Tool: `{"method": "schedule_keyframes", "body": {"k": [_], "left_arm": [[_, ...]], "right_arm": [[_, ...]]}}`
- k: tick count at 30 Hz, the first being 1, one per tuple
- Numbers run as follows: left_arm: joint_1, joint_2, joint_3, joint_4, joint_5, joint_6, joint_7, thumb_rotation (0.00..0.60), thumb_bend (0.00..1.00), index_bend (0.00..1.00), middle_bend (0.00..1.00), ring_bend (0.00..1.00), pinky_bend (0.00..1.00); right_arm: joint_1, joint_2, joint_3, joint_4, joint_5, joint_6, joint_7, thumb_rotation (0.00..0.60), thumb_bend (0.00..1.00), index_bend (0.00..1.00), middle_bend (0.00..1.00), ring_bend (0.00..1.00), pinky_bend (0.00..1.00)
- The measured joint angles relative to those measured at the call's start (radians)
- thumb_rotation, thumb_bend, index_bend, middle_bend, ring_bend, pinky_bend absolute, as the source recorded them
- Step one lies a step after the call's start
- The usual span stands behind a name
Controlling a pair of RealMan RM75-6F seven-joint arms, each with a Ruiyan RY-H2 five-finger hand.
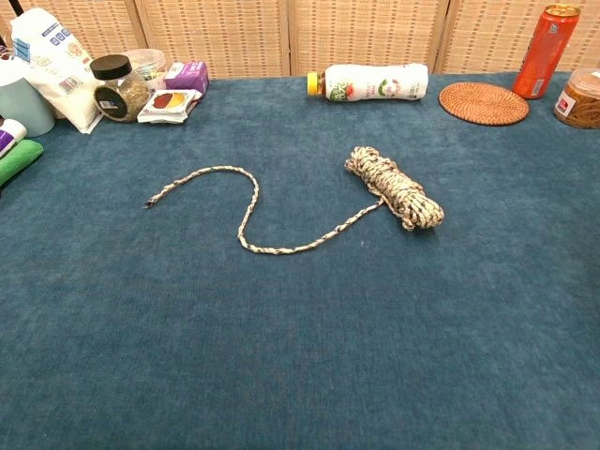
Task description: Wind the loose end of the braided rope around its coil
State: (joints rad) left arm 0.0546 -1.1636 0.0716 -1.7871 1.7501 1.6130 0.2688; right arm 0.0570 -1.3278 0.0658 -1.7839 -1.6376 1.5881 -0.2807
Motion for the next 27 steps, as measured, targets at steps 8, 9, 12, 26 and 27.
{"method": "schedule_keyframes", "body": {"k": [8, 9, 12, 26, 27], "left_arm": [[-0.004, 0.003, -0.001, -0.001, -0.012, -0.012, -0.006, 0.600, 0.13, 0.00, 0.00, 0.00, 0.00], [-0.005, 0.003, -0.001, -0.001, -0.014, -0.014, -0.006, 0.600, 0.13, 0.00, 0.00, 0.00, 0.00], [-0.008, 0.003, -0.003, -0.001, -0.022, -0.023, -0.010, 0.600, 0.13, 0.00, 0.00, 0.00, 0.00], [-0.028, -0.007, -0.014, -0.016, -0.046, -0.058, 0.022, 0.600, 0.13, 0.00, 0.00, 0.00, 0.00], [-0.028, -0.009, -0.015, -0.020, -0.045, -0.056, 0.028, 0.600, 0.13, 0.00, 0.00, 0.00, 0.00]], "right_arm": [[0.002, -0.001, -0.002, 0.000, 0.000, -0.005, 0.001, 0.600, 0.00, 0.00, 0.00, 0.00, 0.00], [0.002, -0.001, -0.003, 0.000, 0.000, -0.006, 0.001, 0.600, 0.00, 0.00, 0.00, 0.00, 0.00], [0.003, -0.002, -0.004, -0.001, 0.000, -0.010, 0.000, 0.600, 0.00, 0.00, 0.00, 0.00, 0.00], [0.007, -0.018, 0.018, 0.028, 0.039, -0.015, -0.035, 0.600, 0.00, 0.00, 0.00, 0.00, 0.00], [0.008, -0.020, 0.019, 0.029, 0.042, -0.018, -0.035, 0.600, 0.00, 0.00, 0.00, 0.00, 0.00]]}}
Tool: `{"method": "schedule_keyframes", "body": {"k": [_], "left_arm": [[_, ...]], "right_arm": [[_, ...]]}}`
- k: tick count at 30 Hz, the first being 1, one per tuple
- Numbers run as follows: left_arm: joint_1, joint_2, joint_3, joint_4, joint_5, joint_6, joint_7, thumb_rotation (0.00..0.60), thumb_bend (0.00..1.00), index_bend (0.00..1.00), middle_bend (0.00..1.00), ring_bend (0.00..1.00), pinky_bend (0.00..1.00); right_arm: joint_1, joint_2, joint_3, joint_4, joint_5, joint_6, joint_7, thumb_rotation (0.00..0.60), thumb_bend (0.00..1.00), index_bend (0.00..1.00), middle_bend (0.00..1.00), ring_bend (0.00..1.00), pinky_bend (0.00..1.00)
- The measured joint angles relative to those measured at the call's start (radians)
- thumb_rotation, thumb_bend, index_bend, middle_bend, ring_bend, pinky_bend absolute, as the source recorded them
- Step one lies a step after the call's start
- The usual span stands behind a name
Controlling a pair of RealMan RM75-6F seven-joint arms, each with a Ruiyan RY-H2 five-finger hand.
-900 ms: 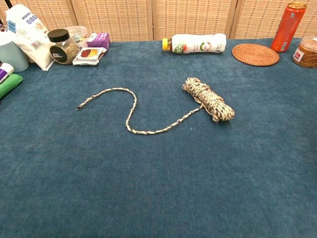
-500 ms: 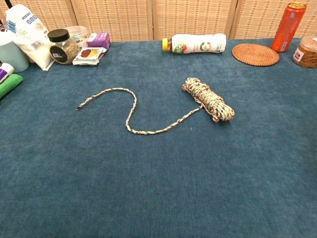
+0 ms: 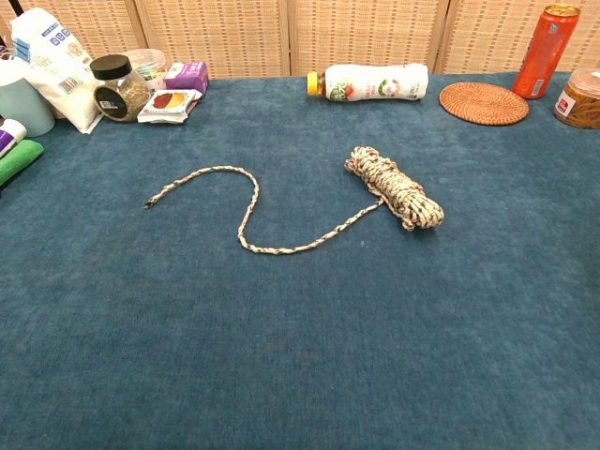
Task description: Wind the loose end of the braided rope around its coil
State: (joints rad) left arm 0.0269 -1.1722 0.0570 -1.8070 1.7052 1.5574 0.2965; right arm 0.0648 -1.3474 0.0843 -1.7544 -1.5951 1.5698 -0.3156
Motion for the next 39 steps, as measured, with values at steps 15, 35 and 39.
{"method": "schedule_keyframes", "body": {"k": [15, 35, 39], "left_arm": [[-0.207, 0.001, -0.167, -0.074, -0.235, -0.273, 0.064, 0.600, 0.23, 0.20, 0.00, 0.00, 0.00], [-0.659, -0.246, -0.408, 0.121, -0.748, -0.588, 0.278, 0.600, 0.31, 0.35, 0.00, 0.00, 0.00], [-0.733, -0.305, -0.431, 0.198, -0.845, -0.611, 0.307, 0.600, 0.31, 0.35, 0.00, 0.00, 0.00]], "right_arm": [[0.008, 0.020, 0.000, -0.006, 0.022, -0.022, 0.059, 0.600, 0.00, 0.00, 0.00, 0.00, 0.00], [0.030, 0.019, 0.033, 0.026, 0.111, -0.069, 0.088, 0.600, 0.00, 0.00, 0.00, 0.00, 0.00], [0.032, 0.019, 0.038, 0.031, 0.126, -0.074, 0.092, 0.600, 0.00, 0.00, 0.00, 0.00, 0.00]]}}
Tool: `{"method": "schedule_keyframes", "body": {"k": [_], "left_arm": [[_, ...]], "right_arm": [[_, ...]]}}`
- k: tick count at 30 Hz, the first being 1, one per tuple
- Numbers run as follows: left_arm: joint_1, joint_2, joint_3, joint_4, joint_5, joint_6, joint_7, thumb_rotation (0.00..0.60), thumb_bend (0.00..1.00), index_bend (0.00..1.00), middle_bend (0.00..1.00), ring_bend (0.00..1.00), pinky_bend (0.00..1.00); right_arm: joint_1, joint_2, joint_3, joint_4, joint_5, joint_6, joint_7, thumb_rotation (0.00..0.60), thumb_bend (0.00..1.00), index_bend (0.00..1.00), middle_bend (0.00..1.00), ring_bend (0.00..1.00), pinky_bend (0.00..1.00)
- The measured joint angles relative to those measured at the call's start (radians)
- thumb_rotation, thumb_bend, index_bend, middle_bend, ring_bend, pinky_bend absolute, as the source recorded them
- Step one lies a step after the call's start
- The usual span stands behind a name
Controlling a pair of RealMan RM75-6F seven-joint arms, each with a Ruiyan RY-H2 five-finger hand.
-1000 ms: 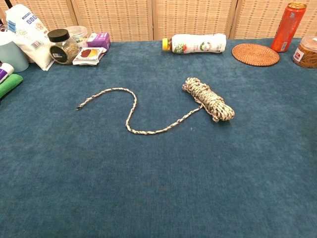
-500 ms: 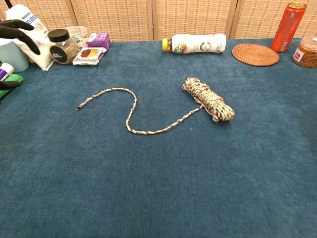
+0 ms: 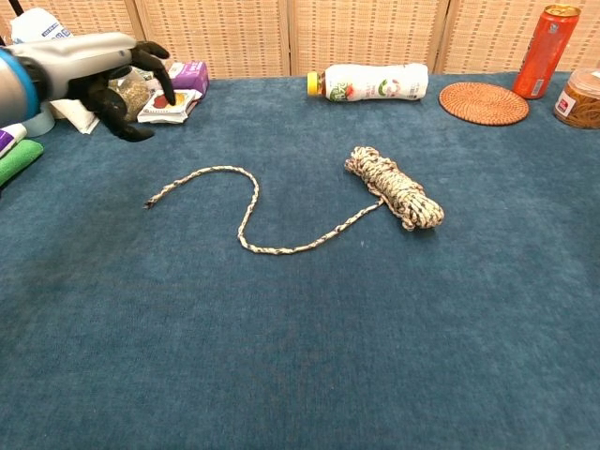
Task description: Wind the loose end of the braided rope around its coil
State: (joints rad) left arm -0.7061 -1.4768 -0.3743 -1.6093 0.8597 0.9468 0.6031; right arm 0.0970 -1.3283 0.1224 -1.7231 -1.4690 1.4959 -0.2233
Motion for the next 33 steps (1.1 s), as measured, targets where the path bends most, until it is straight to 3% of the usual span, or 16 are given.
{"method": "schedule_keyframes", "body": {"k": [13, 24, 33], "left_arm": [[-0.184, -0.170, -0.006, 0.304, -0.202, -0.065, 0.070, 0.600, 0.31, 0.39, 0.00, 0.00, 0.00], [-0.262, -0.292, 0.023, 0.509, -0.242, -0.144, 0.025, 0.600, 0.31, 0.44, 0.00, 0.00, 0.00], [-0.302, -0.349, 0.034, 0.601, -0.258, -0.164, 0.010, 0.600, 0.31, 0.46, 0.00, 0.00, 0.00]], "right_arm": [[0.011, -0.011, 0.017, 0.028, 0.052, -0.017, -0.007, 0.600, 0.00, 0.00, 0.00, 0.00, 0.00], [0.018, -0.021, 0.027, 0.043, 0.085, -0.024, -0.024, 0.600, 0.00, 0.00, 0.00, 0.00, 0.00], [0.023, -0.024, 0.030, 0.053, 0.102, -0.032, -0.022, 0.600, 0.00, 0.00, 0.00, 0.00, 0.00]]}}
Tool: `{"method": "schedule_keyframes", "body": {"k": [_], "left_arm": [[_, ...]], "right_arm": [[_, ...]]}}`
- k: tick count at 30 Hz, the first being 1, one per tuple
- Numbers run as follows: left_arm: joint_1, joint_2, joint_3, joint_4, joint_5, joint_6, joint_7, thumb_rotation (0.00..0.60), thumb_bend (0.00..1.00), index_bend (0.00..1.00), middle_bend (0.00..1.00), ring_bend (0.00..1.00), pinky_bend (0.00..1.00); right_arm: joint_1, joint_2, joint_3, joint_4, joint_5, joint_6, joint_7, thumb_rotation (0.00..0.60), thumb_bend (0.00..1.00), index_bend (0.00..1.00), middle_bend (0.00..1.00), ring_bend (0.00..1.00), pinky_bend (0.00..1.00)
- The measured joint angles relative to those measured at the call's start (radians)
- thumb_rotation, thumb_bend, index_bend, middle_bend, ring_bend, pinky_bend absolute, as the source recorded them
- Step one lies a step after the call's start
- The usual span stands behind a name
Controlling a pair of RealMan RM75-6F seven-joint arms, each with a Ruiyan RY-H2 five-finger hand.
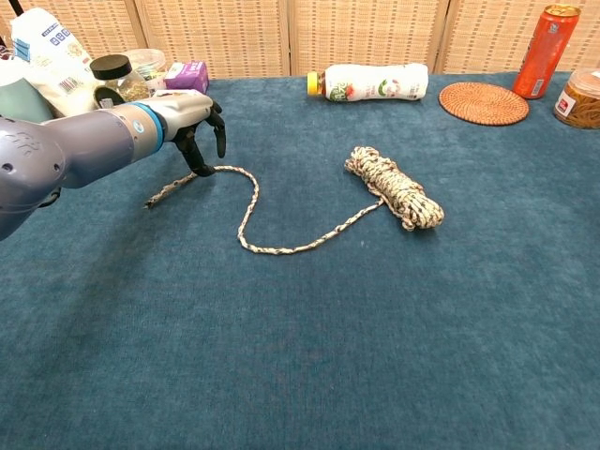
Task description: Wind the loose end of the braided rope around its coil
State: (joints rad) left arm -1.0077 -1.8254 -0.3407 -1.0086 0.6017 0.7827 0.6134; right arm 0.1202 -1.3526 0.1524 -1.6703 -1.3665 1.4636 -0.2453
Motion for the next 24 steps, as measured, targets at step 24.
{"method": "schedule_keyframes", "body": {"k": [24], "left_arm": [[-0.054, -0.080, -0.001, 0.133, -0.041, -0.049, -0.016, 0.600, 0.35, 0.47, 0.00, 0.00, 0.00]], "right_arm": [[0.006, 0.005, 0.003, 0.002, 0.023, -0.006, 0.016, 0.600, 0.00, 0.00, 0.00, 0.00, 0.00]]}}
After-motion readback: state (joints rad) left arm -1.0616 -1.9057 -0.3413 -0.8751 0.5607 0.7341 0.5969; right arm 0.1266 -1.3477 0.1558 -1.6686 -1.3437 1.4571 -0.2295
